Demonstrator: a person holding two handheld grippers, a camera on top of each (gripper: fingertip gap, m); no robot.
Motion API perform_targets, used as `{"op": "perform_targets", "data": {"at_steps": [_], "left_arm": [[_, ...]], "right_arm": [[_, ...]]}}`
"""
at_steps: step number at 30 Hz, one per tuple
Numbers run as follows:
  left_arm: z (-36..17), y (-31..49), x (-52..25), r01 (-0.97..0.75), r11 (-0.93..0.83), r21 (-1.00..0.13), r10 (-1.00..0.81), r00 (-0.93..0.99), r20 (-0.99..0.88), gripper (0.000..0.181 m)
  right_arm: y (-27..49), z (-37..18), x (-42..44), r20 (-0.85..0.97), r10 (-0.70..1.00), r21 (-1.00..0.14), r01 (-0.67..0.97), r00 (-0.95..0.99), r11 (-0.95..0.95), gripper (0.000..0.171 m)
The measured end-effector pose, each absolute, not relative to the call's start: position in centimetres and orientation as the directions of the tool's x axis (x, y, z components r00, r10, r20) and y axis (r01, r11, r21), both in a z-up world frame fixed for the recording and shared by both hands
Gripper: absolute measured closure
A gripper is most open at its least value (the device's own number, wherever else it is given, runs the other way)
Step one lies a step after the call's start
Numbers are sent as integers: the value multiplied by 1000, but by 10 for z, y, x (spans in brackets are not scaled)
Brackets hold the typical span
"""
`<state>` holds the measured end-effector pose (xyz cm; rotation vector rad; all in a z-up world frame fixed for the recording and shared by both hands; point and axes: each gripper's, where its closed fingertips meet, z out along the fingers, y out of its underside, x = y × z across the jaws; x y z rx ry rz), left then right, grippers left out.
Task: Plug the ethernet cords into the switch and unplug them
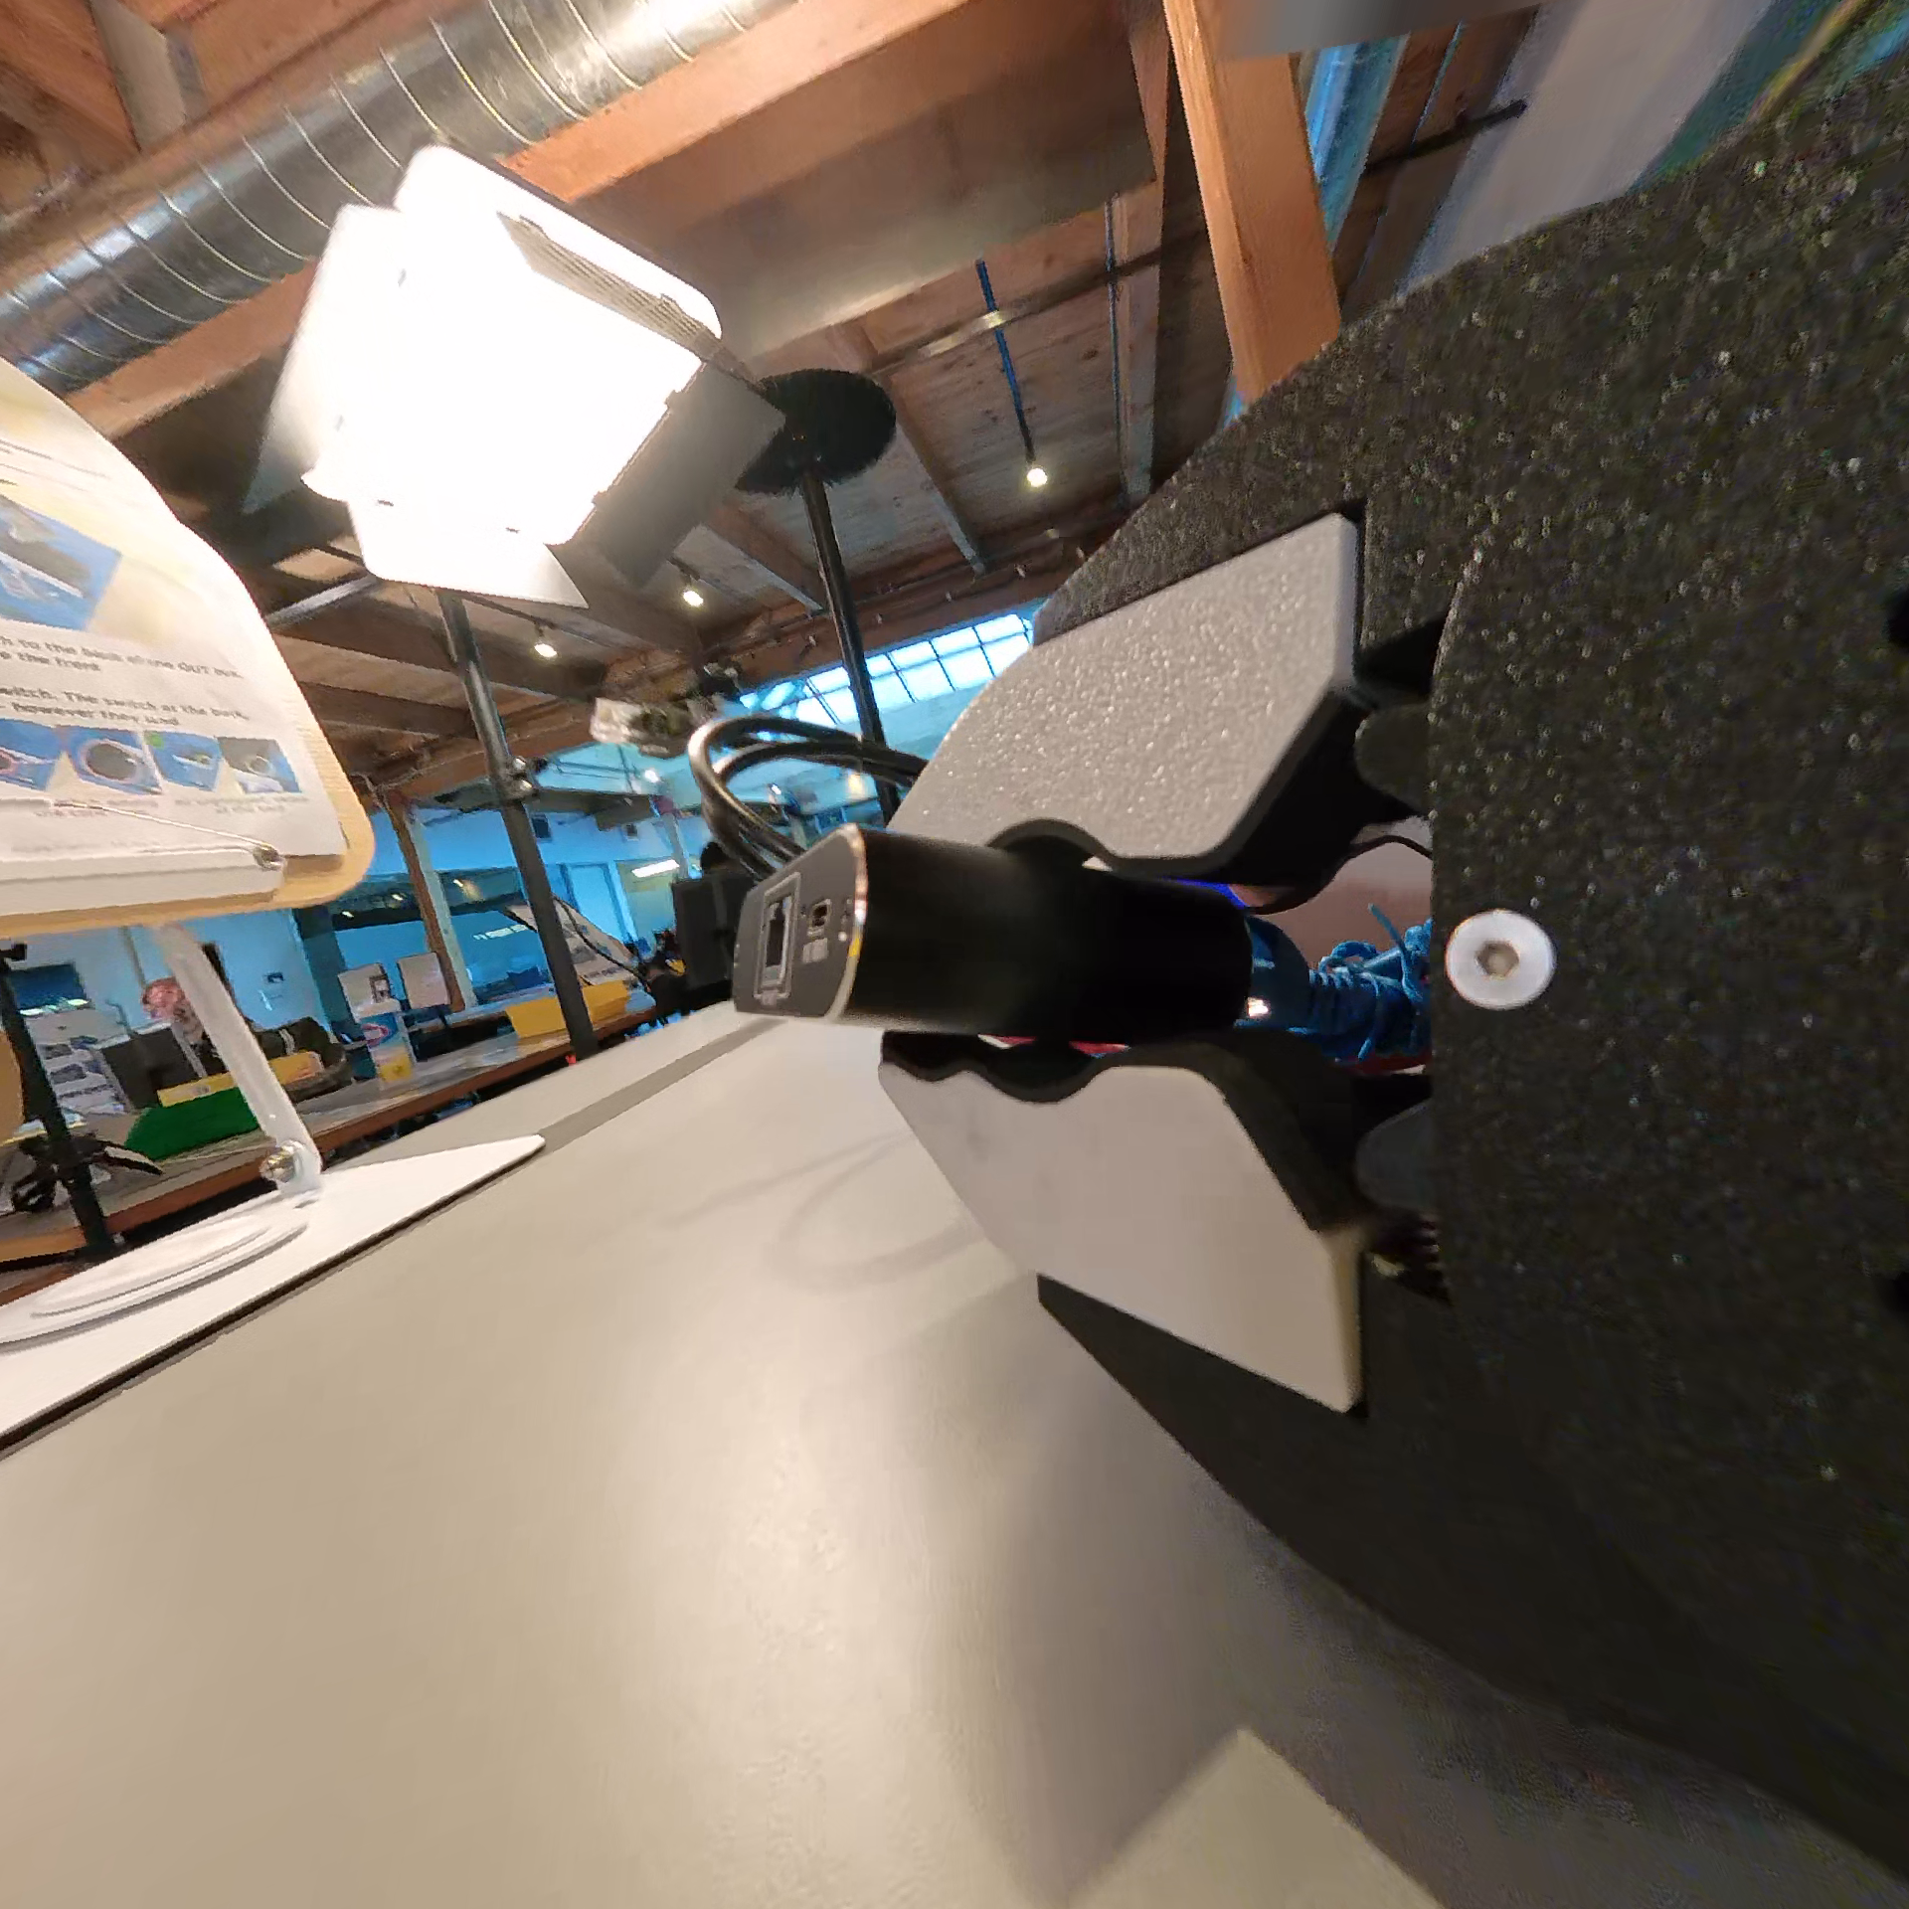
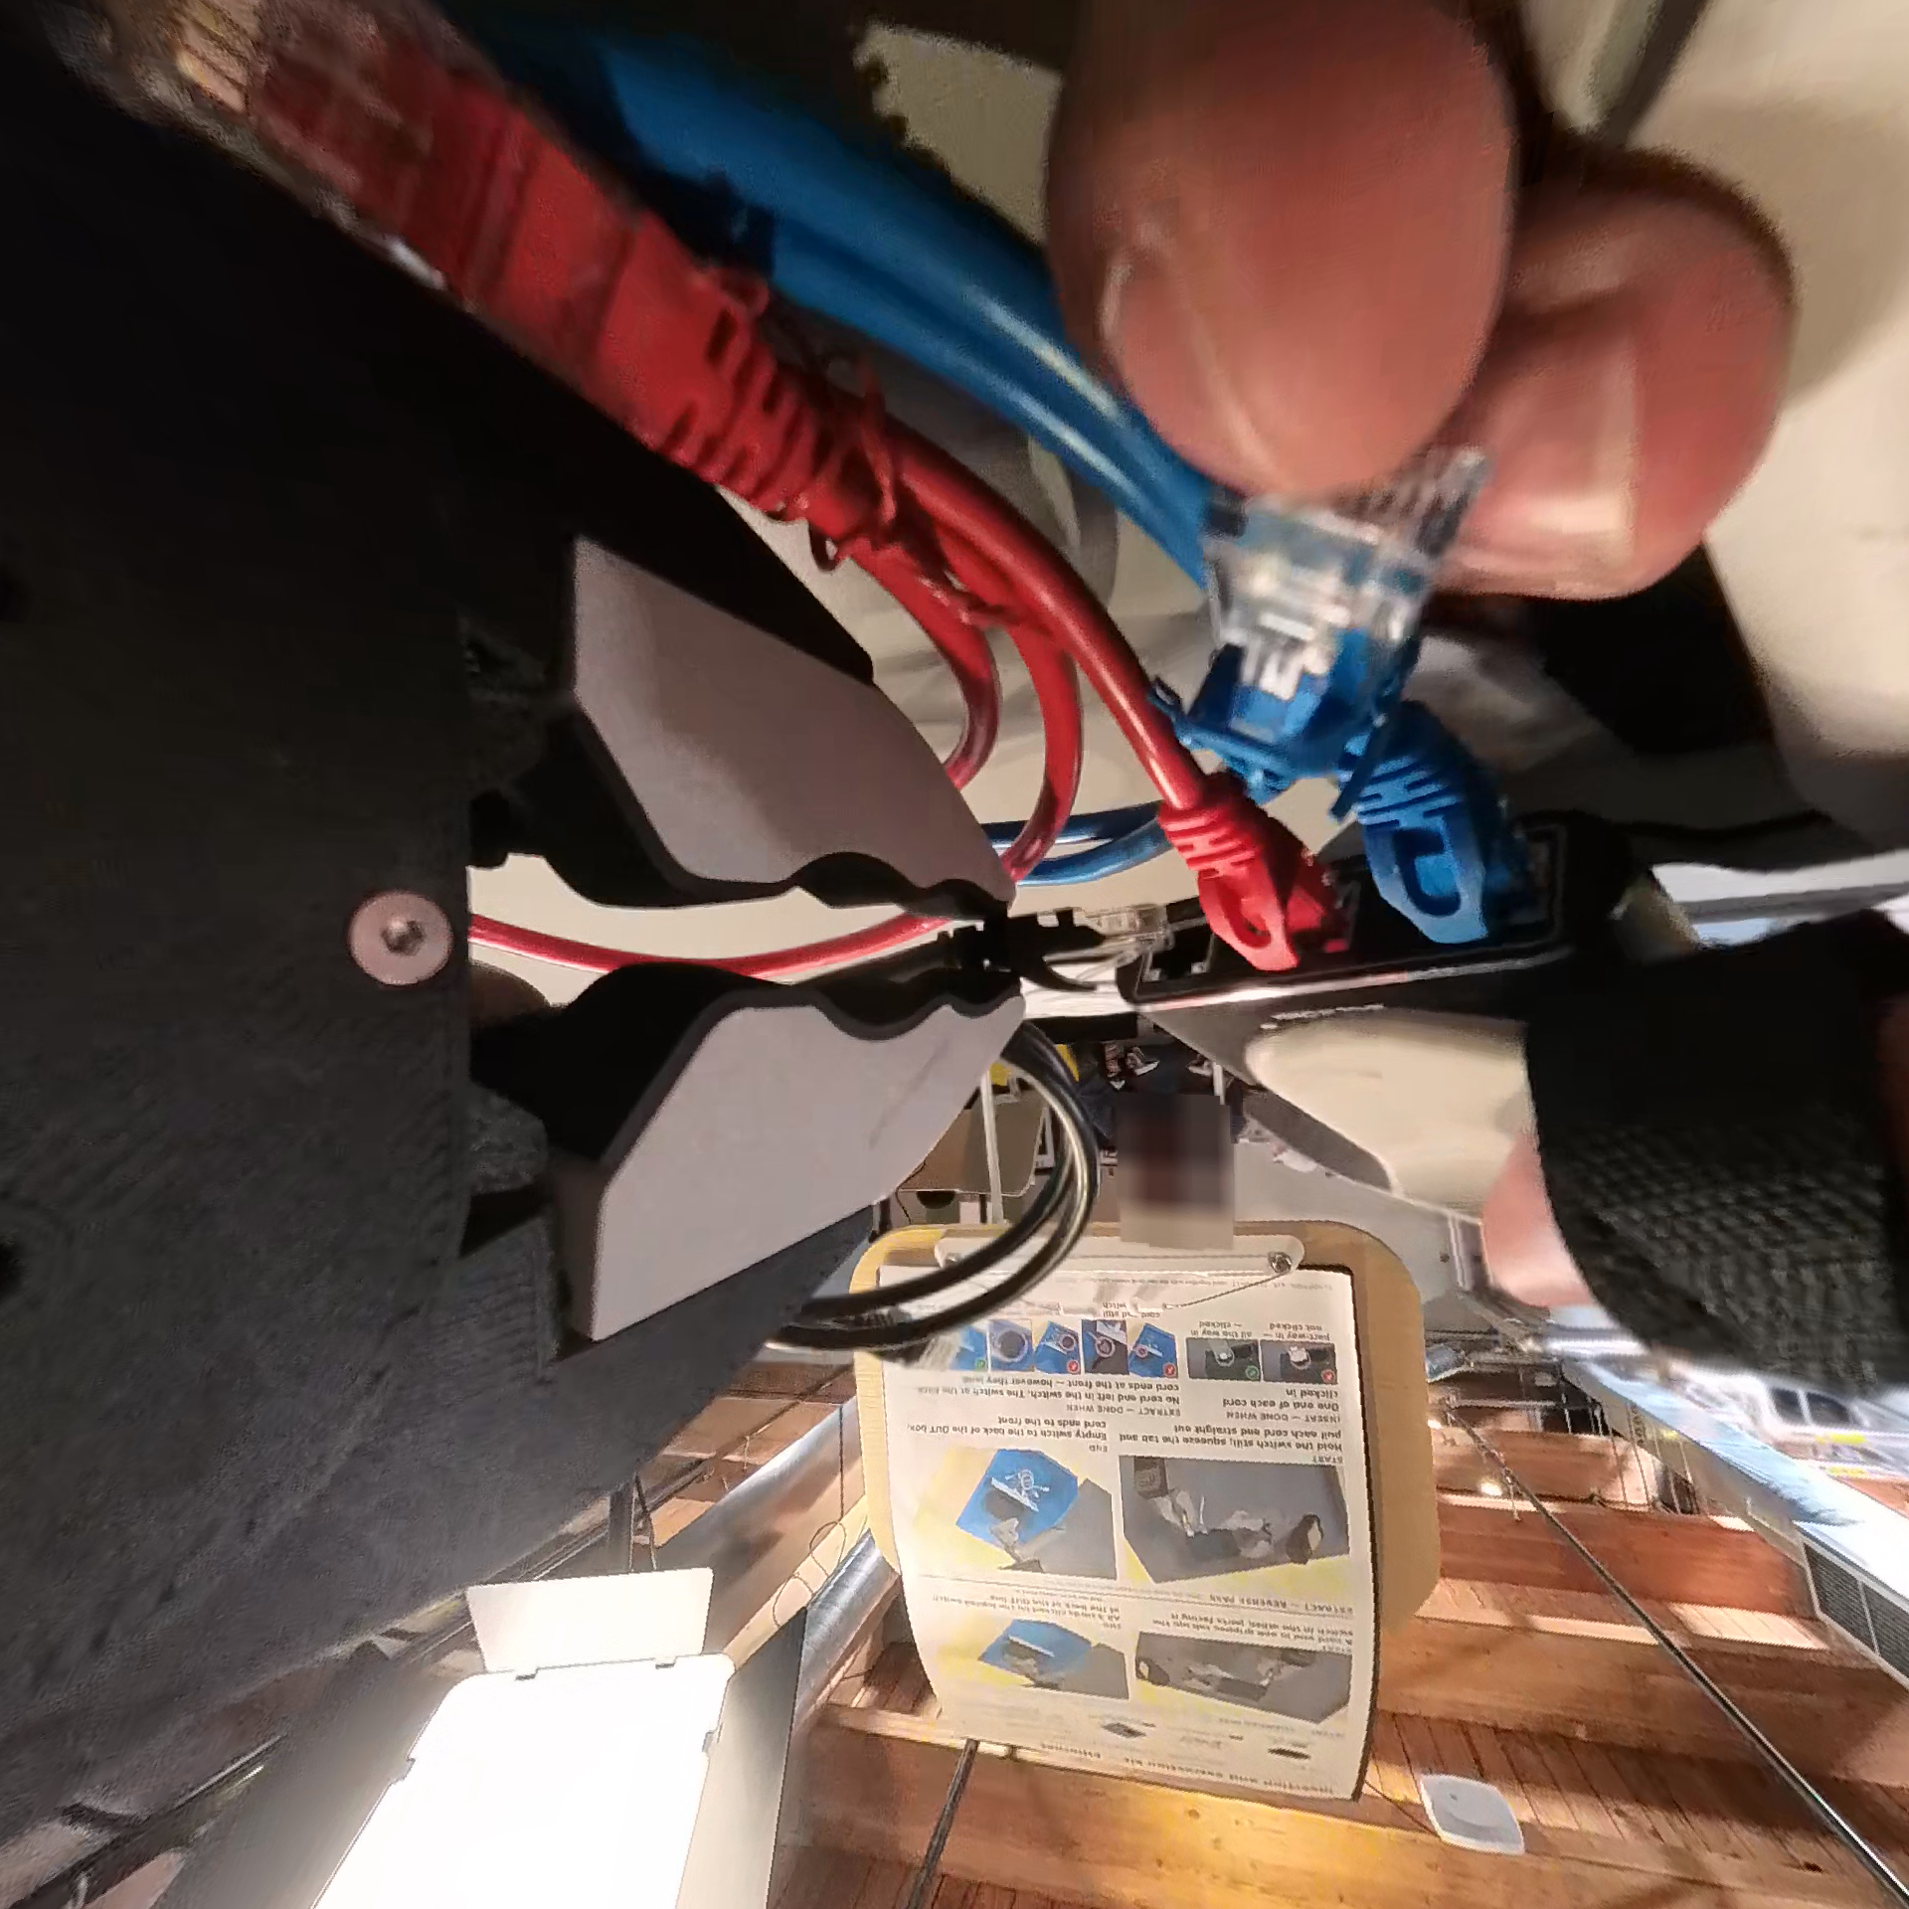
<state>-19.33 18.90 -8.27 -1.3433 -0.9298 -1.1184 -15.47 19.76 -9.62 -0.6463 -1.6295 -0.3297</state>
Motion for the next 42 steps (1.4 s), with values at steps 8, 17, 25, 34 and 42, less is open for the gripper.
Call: {"op": "perform_targets", "data": {"at_steps": [8, 17, 25, 34, 42], "left_arm": [[-83, 190, -194, 982, -73, -176, -112, 167, 980, 152], [-83, 188, -196, 980, -41, -197, -101, 192, 976, 152], [-84, 188, -196, 980, -30, -197, -96, 194, 976, 152], [-84, 187, -195, 974, -33, -225, -83, 222, 972, 151], [-84, 187, -194, 971, -52, -233, -82, 229, 970, 151]], "right_arm": [[195, -94, -154, 974, 220, -153, 583, -46, 798, 162], [188, -97, -155, 976, 202, -118, 575, -84, 810, 161], [183, -101, -157, 980, 142, -42, 547, -142, 836, 159], [181, -104, -157, 971, 195, -92, 533, -140, 841, 158], [186, -114, -157, 825, 557, -439, 517, -91, 735, 153]]}}
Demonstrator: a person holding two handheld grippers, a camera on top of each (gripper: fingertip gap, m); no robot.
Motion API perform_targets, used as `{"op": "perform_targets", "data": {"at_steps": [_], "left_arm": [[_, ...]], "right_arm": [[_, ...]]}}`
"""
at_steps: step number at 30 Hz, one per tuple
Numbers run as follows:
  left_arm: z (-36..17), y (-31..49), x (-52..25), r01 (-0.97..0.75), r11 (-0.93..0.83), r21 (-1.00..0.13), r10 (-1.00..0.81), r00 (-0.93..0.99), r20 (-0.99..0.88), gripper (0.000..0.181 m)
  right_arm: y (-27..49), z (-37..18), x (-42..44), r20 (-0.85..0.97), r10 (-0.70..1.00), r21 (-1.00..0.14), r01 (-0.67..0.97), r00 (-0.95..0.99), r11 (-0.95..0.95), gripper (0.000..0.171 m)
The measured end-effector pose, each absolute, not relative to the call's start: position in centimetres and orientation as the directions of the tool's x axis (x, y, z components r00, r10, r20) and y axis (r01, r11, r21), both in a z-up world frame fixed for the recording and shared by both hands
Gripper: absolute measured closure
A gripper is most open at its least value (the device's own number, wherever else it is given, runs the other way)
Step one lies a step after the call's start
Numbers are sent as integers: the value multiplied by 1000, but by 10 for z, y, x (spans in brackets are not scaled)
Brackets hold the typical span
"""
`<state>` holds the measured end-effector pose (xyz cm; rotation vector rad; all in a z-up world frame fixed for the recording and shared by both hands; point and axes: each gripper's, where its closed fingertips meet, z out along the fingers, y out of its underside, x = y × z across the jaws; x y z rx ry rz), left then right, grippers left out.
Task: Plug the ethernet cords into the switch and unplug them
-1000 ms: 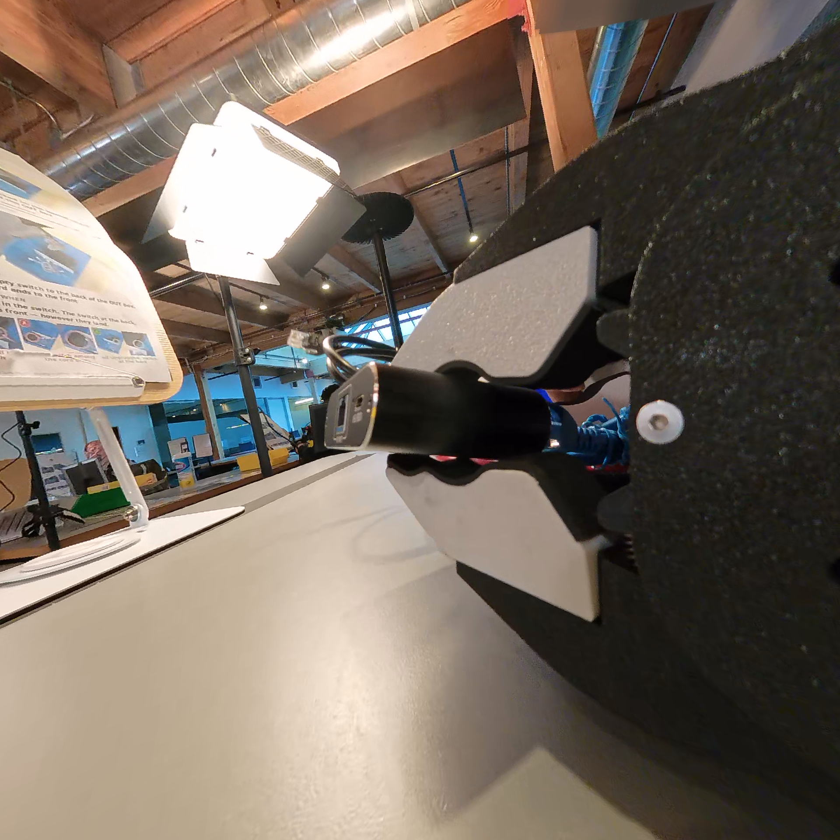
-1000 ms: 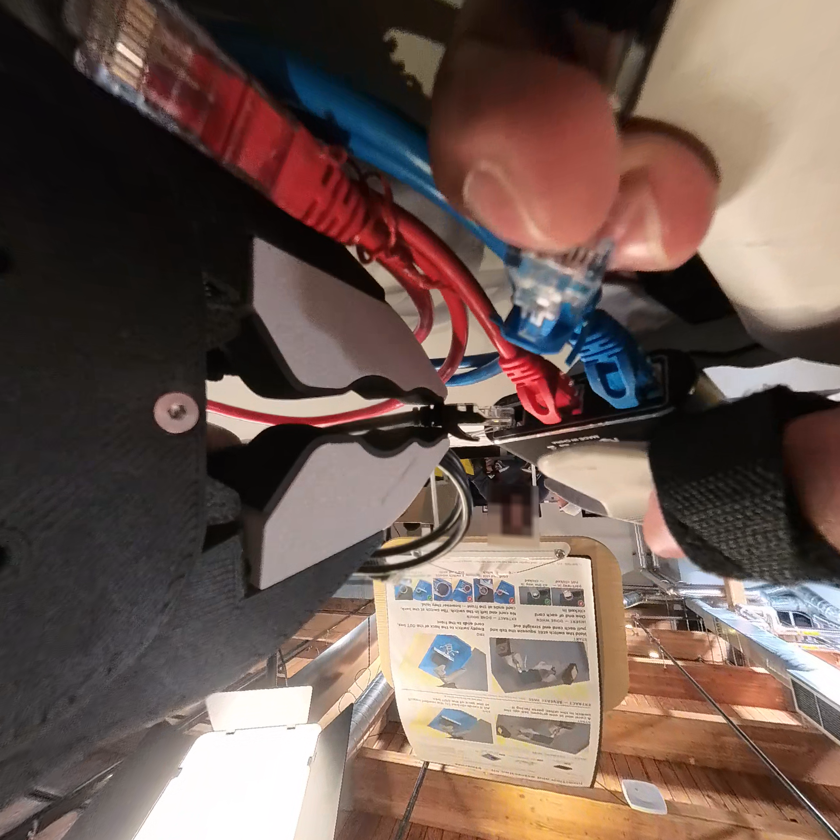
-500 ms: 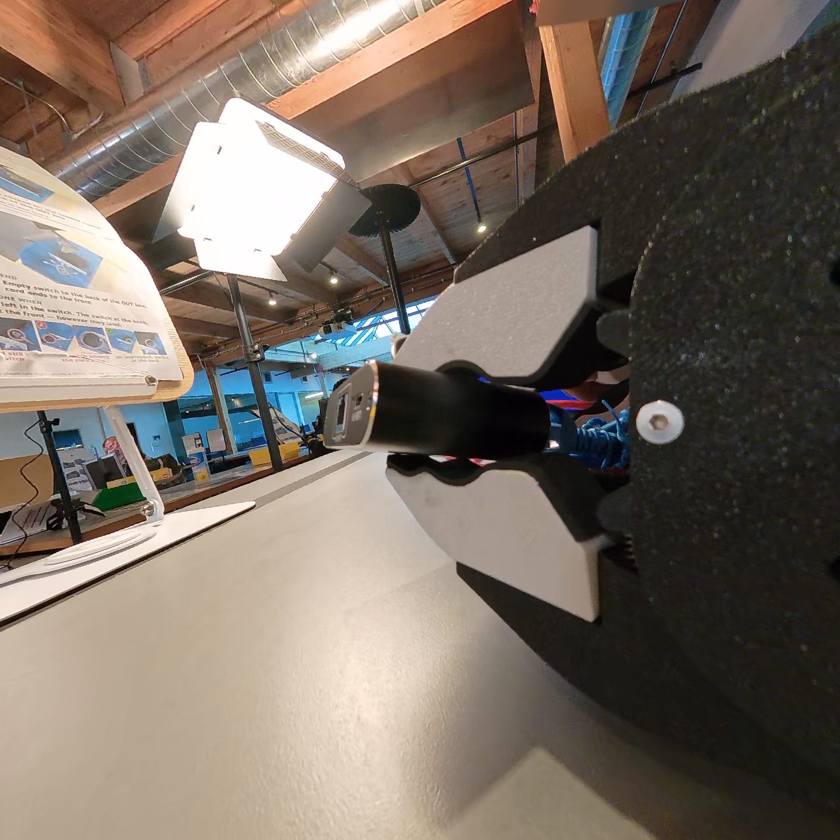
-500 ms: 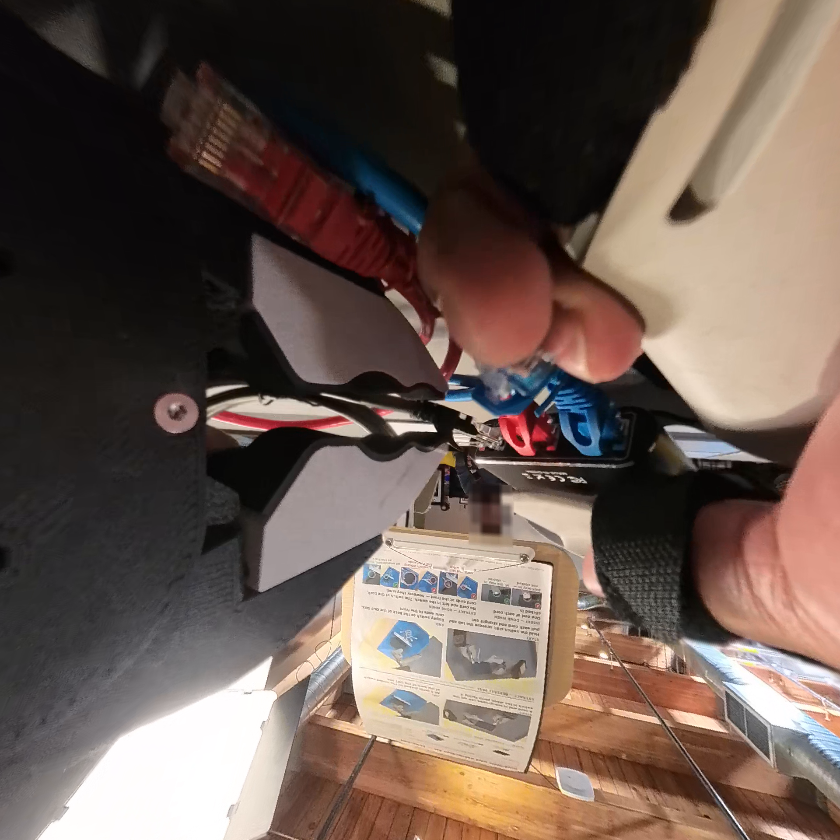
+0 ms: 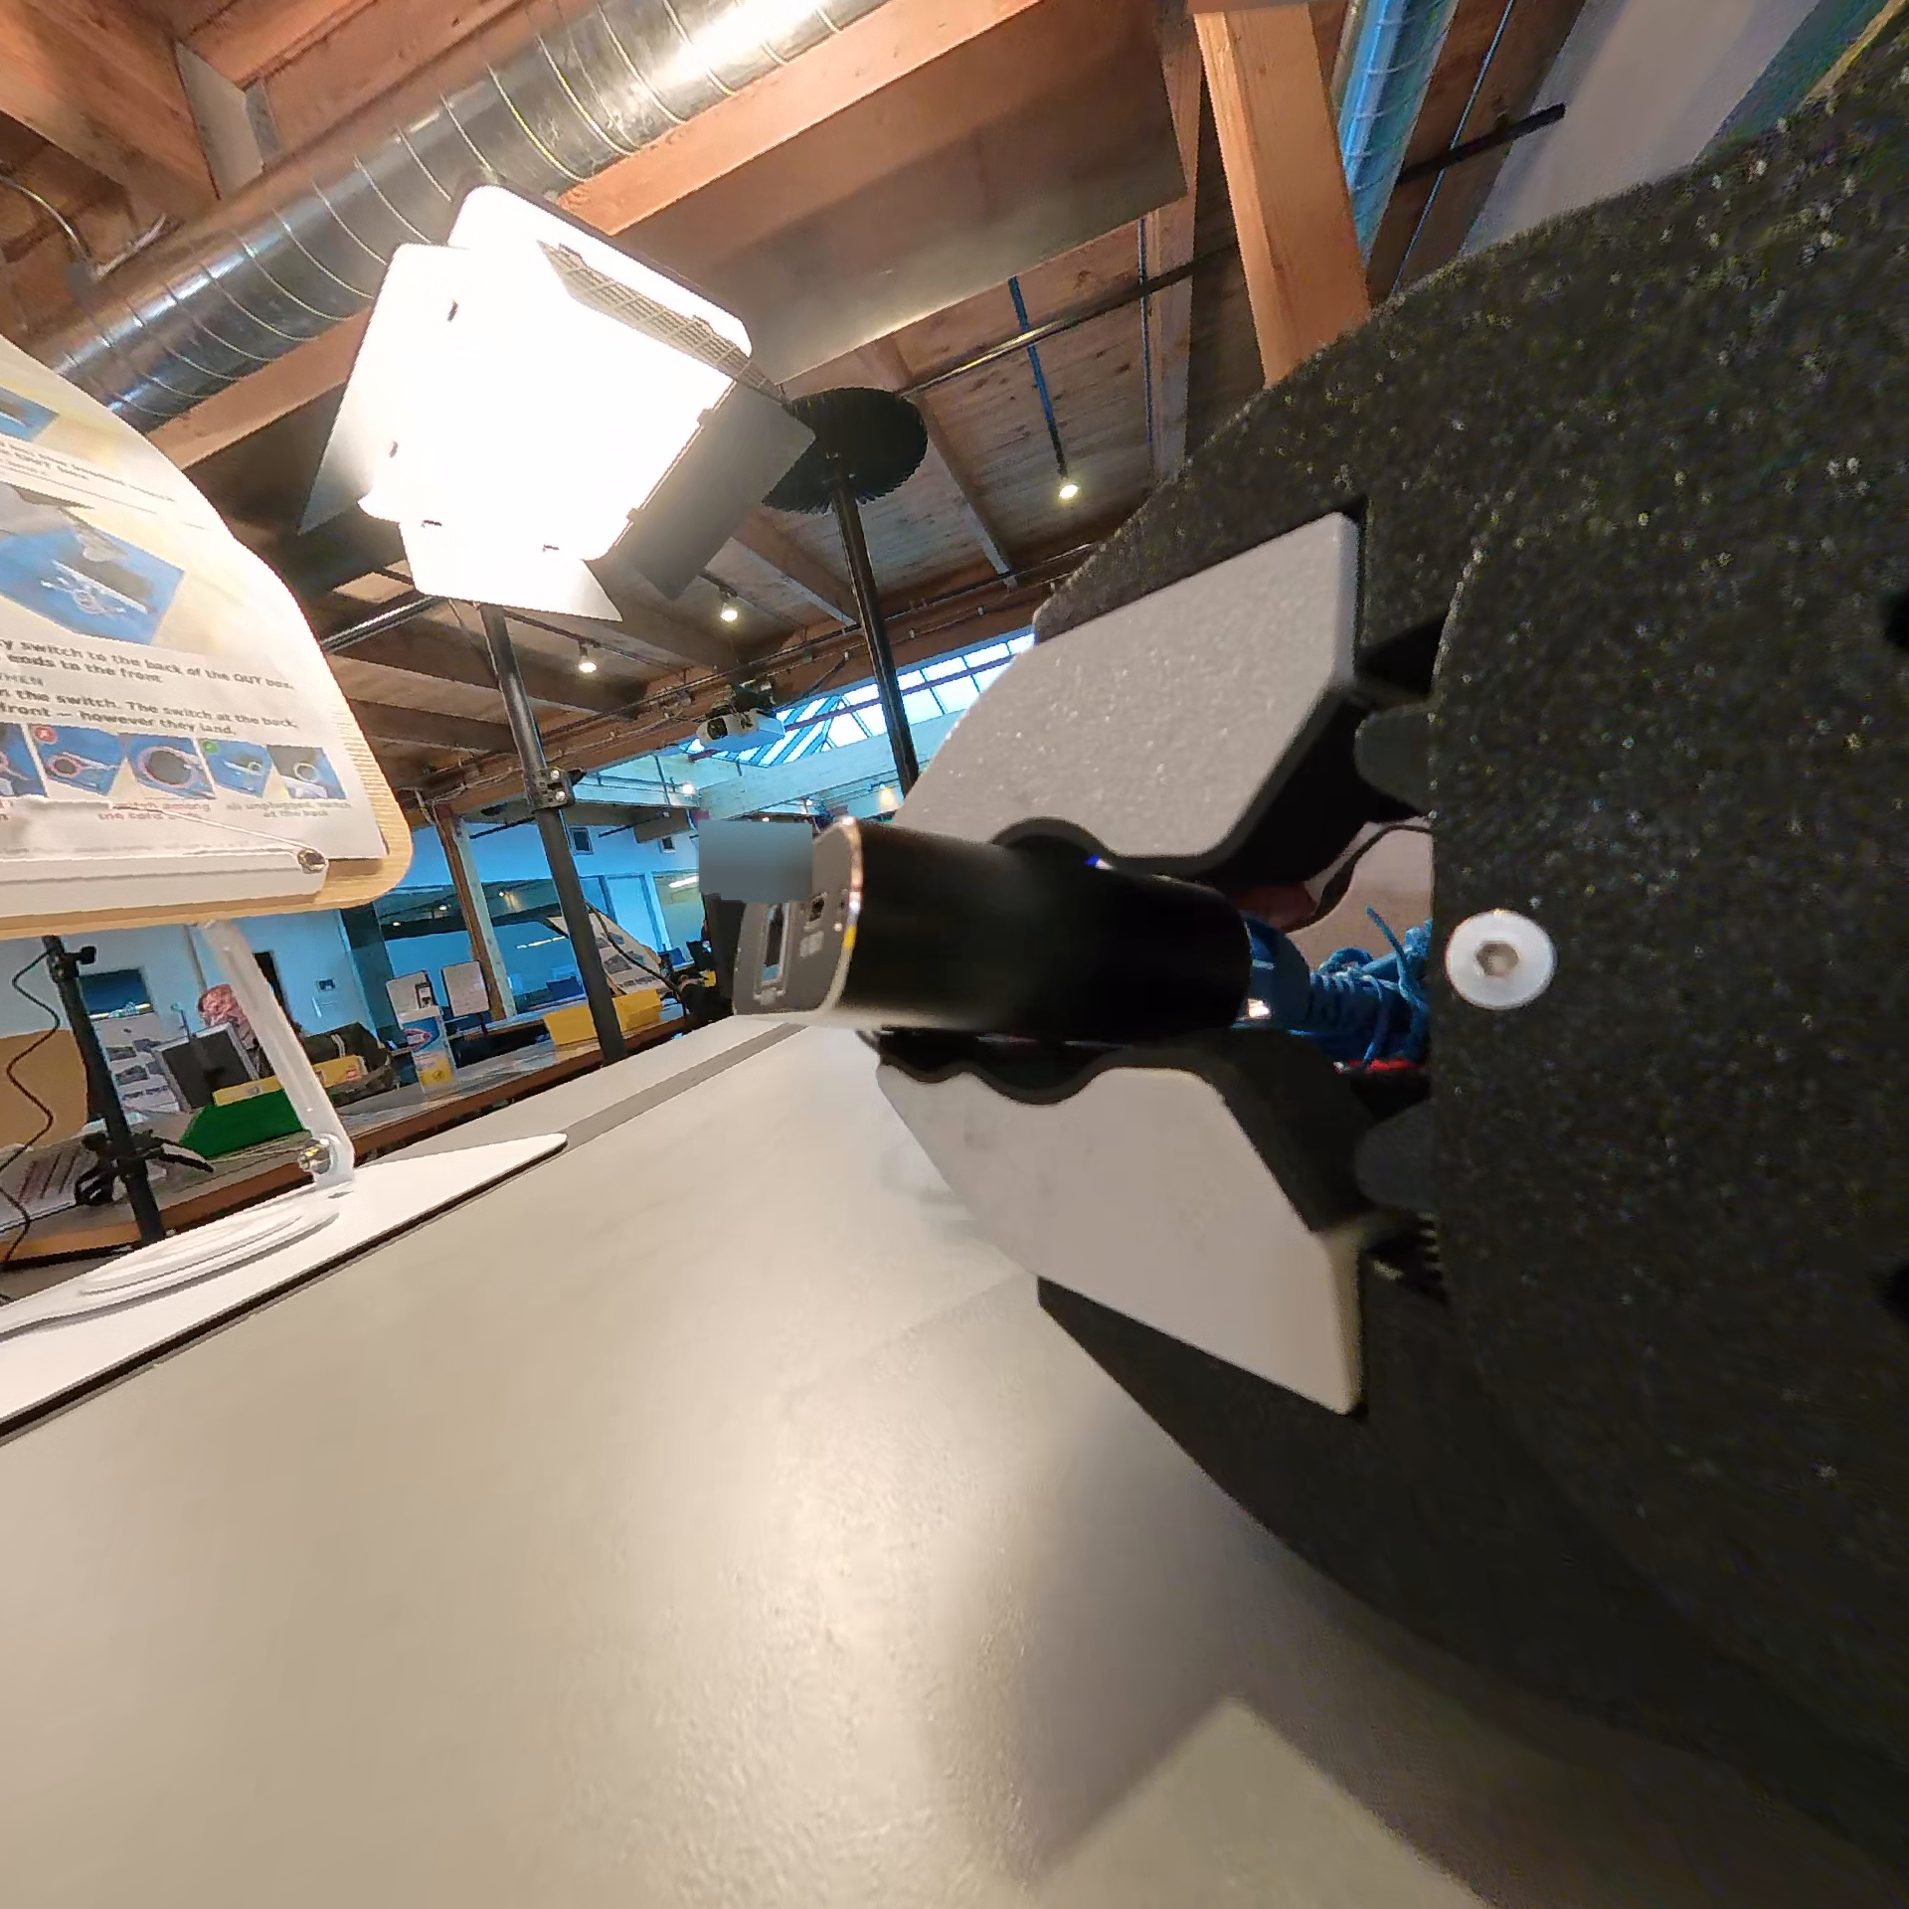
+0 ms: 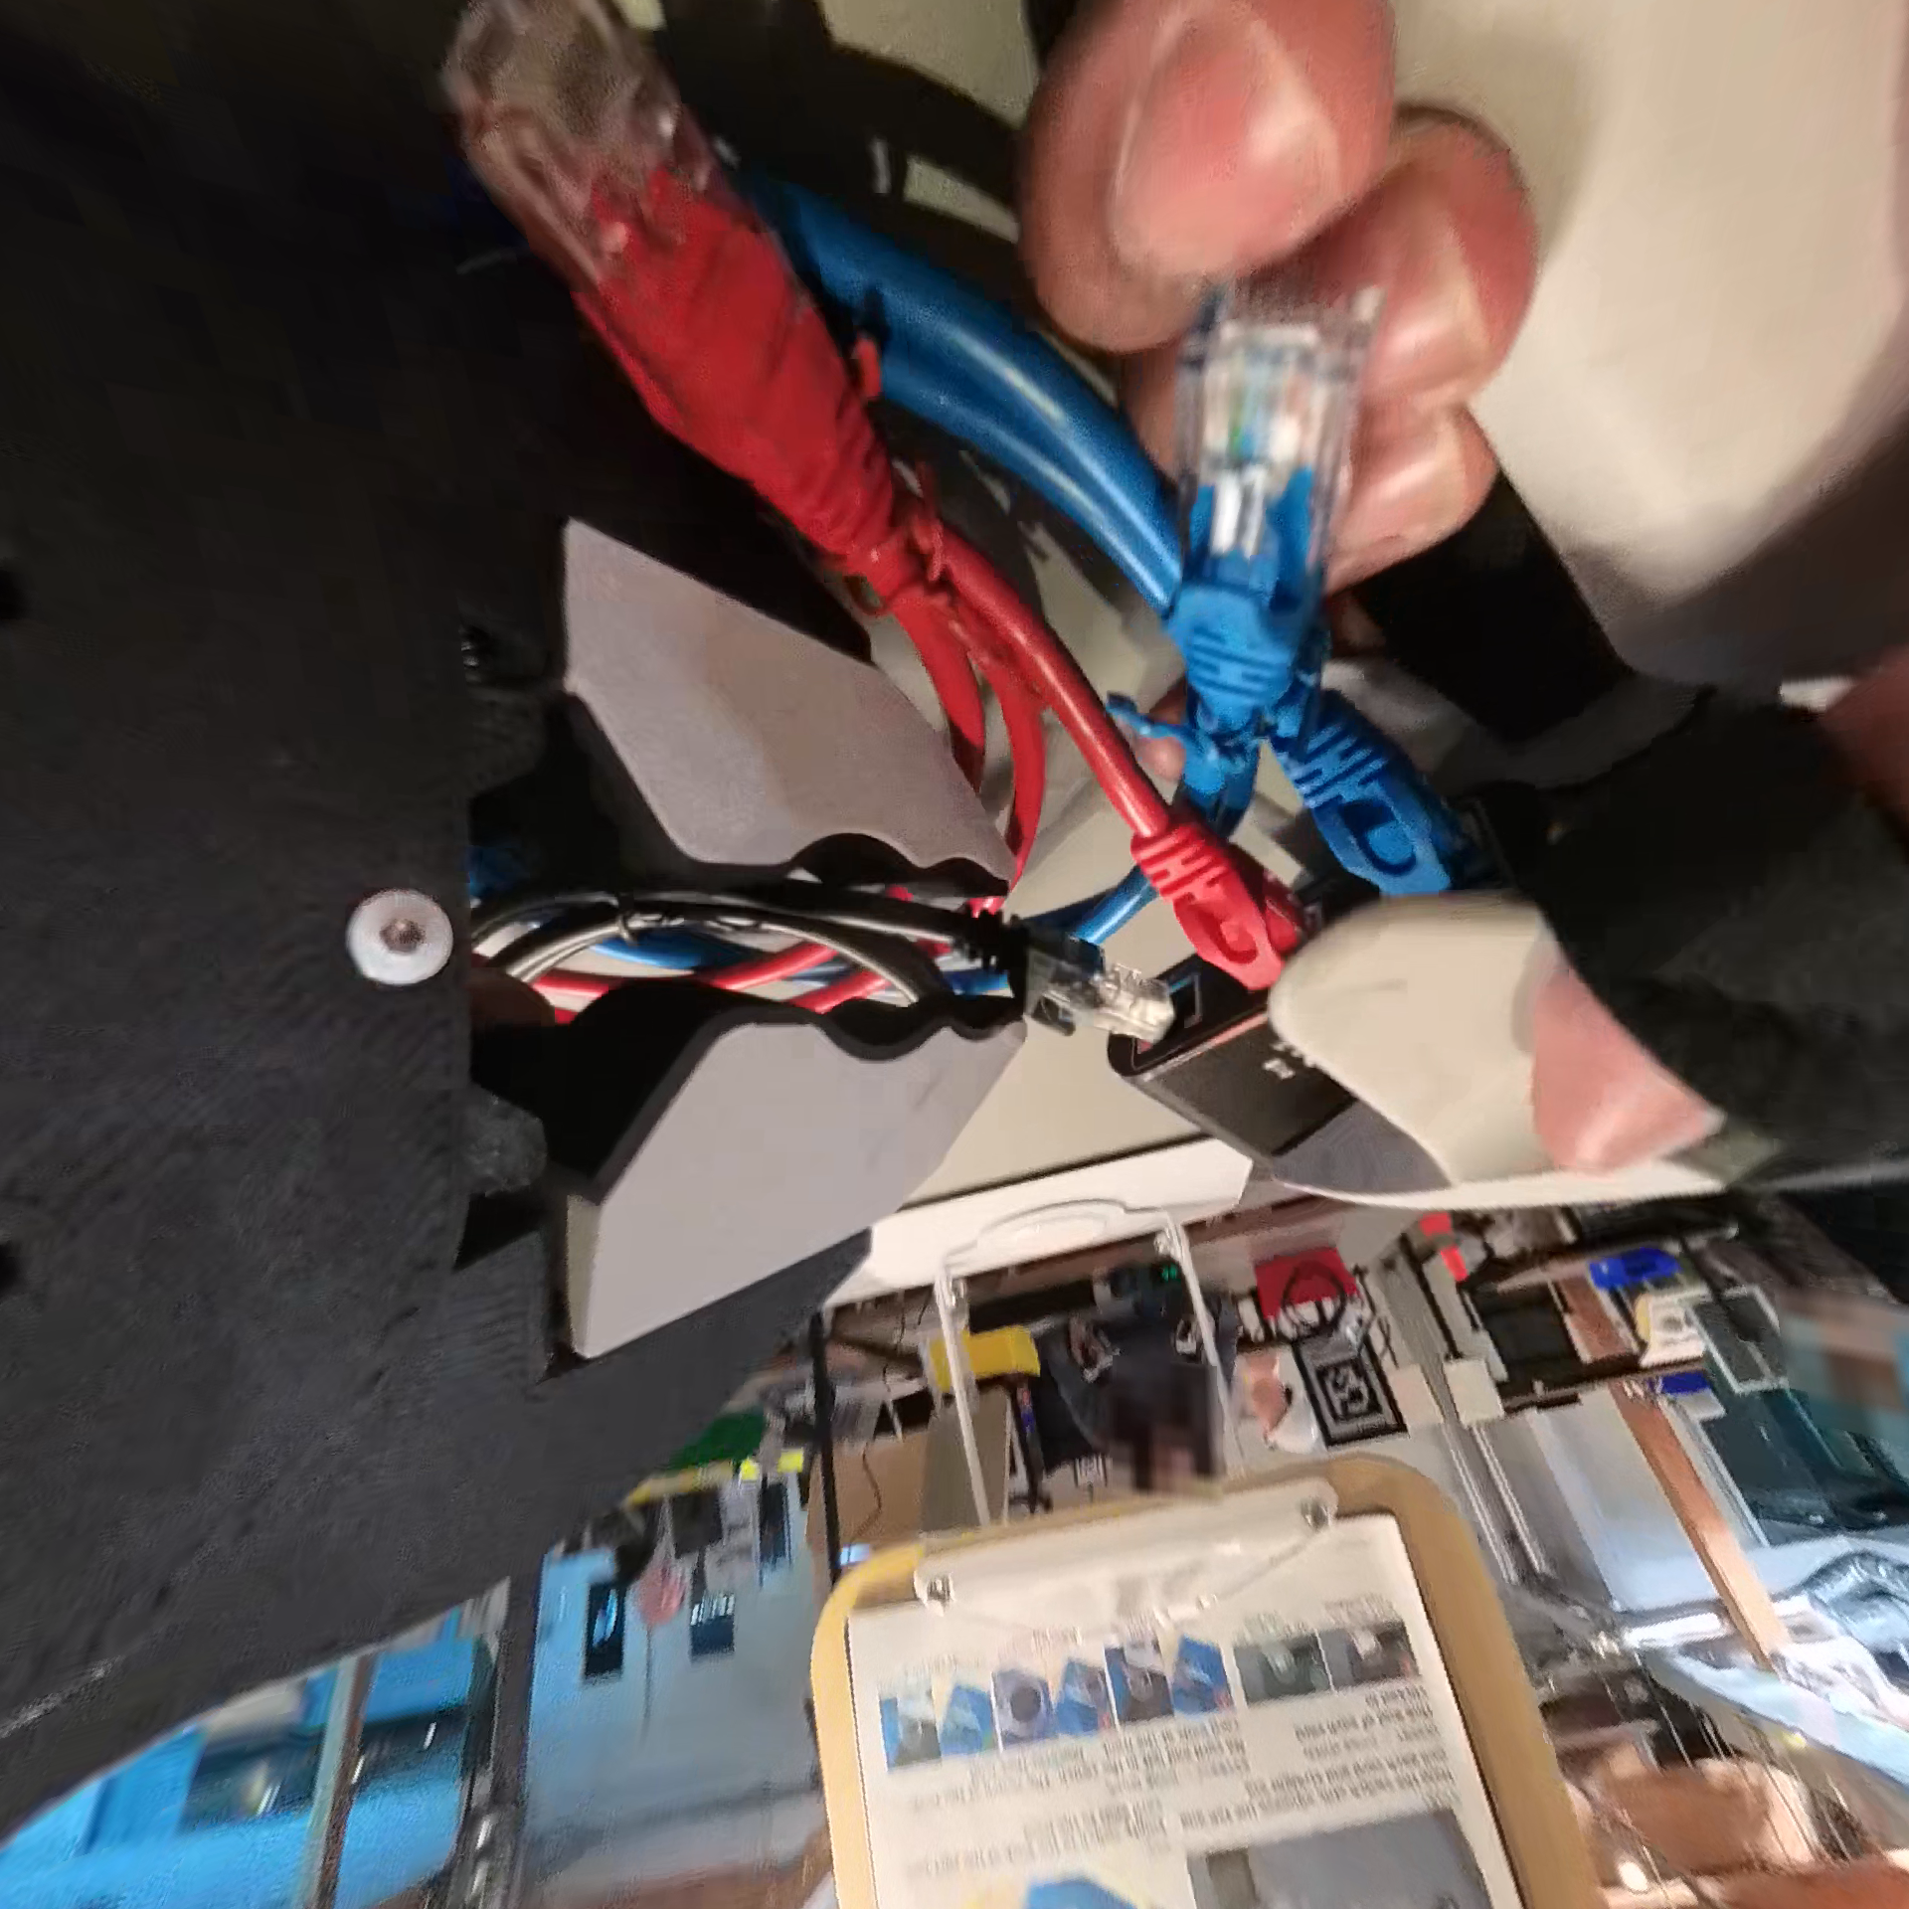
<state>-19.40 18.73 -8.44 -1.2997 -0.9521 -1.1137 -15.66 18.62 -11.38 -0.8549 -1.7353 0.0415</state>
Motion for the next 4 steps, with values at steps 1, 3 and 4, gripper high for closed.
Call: {"op": "perform_targets", "data": {"at_steps": [1, 3, 4], "left_arm": [[-84, 187, -193, 969, -58, -240, -83, 234, 969, 151], [-84, 188, -189, 964, -76, -255, -85, 249, 965, 152], [-83, 188, -188, 962, -81, -262, -87, 255, 963, 152]], "right_arm": [[186, -114, -157, 798, 595, -474, 509, -97, 719, 151], [186, -116, -156, 724, 680, -546, 505, -118, 668, 149], [186, -117, -155, 681, 720, -578, 506, -132, 640, 149]]}}
